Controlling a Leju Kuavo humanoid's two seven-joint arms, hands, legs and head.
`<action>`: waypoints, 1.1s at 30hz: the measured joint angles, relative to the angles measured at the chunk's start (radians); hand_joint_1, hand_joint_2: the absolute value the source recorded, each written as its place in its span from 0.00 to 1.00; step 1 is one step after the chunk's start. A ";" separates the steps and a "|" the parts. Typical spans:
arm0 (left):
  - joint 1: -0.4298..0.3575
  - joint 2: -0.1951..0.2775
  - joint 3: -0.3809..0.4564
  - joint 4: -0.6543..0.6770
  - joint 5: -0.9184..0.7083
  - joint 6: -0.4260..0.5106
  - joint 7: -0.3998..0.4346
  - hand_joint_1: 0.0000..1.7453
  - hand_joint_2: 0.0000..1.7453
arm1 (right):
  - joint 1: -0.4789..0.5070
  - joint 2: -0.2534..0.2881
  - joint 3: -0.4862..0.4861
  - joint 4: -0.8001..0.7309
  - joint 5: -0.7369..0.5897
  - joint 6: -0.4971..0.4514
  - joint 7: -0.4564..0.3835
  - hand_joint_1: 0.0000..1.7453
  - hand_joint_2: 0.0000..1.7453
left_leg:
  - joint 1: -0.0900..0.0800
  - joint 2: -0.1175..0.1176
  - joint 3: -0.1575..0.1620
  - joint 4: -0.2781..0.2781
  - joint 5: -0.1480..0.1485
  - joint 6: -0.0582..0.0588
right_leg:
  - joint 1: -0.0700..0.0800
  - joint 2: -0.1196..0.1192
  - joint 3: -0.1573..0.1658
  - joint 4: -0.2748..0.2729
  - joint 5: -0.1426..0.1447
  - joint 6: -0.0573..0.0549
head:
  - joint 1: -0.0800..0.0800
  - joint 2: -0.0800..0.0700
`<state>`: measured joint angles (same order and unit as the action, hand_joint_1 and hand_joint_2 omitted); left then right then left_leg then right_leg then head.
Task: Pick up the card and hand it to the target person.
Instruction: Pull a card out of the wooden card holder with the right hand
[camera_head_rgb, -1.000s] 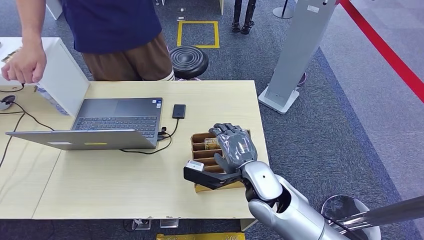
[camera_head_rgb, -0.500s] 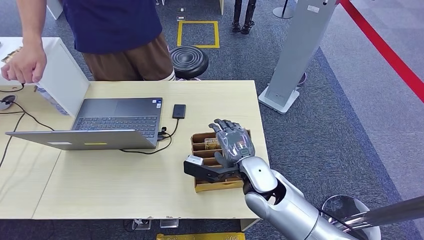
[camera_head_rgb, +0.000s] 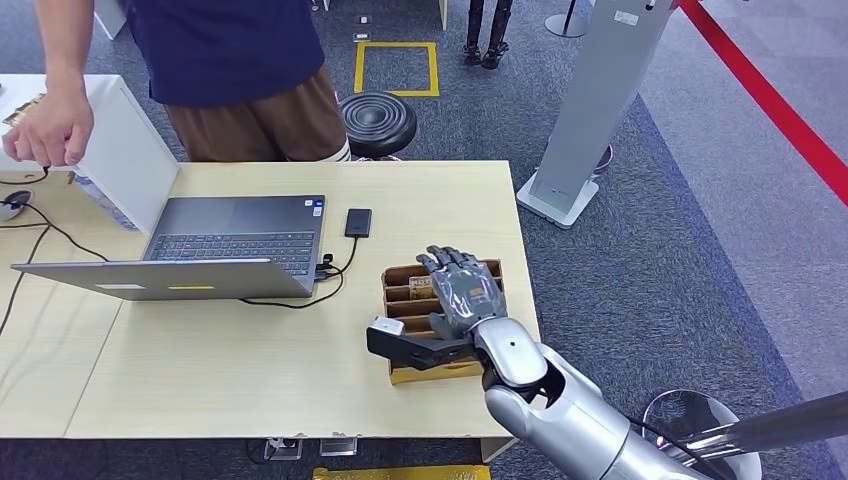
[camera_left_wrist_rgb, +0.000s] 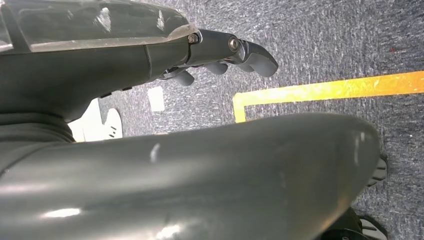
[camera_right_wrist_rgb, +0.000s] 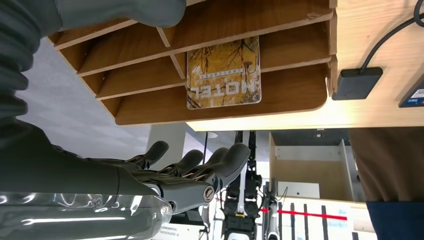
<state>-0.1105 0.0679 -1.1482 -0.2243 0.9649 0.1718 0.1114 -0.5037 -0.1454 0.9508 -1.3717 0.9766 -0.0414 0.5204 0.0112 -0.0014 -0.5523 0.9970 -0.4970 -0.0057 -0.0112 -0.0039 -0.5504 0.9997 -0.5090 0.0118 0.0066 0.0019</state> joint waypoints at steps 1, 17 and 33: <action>0.000 0.000 0.000 0.000 0.000 0.000 0.000 0.00 0.00 | 0.000 0.000 0.001 0.003 -0.002 0.000 0.000 0.24 1.00 | 0.000 0.000 0.000 0.000 0.000 0.000 | 0.000 0.000 0.000 0.000 0.000 0.000 | 0.000 0.000; 0.000 0.000 0.000 0.000 0.001 0.004 0.000 0.00 0.00 | -0.002 0.007 0.003 0.023 -0.003 -0.012 0.000 0.30 1.00 | 0.000 0.000 0.000 0.000 0.000 0.000 | 0.000 0.000 0.000 0.000 0.000 0.000 | 0.000 0.000; 0.000 0.000 0.000 0.000 0.002 0.004 0.000 0.00 0.00 | -0.002 0.008 0.003 0.025 -0.003 -0.022 0.002 0.41 1.00 | 0.000 0.000 0.000 0.000 0.000 0.000 | 0.000 0.000 0.000 0.000 0.000 0.000 | 0.000 0.000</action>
<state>-0.1103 0.0679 -1.1486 -0.2243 0.9665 0.1755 0.1114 -0.5057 -0.1373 0.9541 -1.3470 0.9736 -0.0637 0.5221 0.0112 -0.0014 -0.5522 0.9970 -0.4970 -0.0057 -0.0112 -0.0039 -0.5504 0.9997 -0.5090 0.0118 0.0065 0.0019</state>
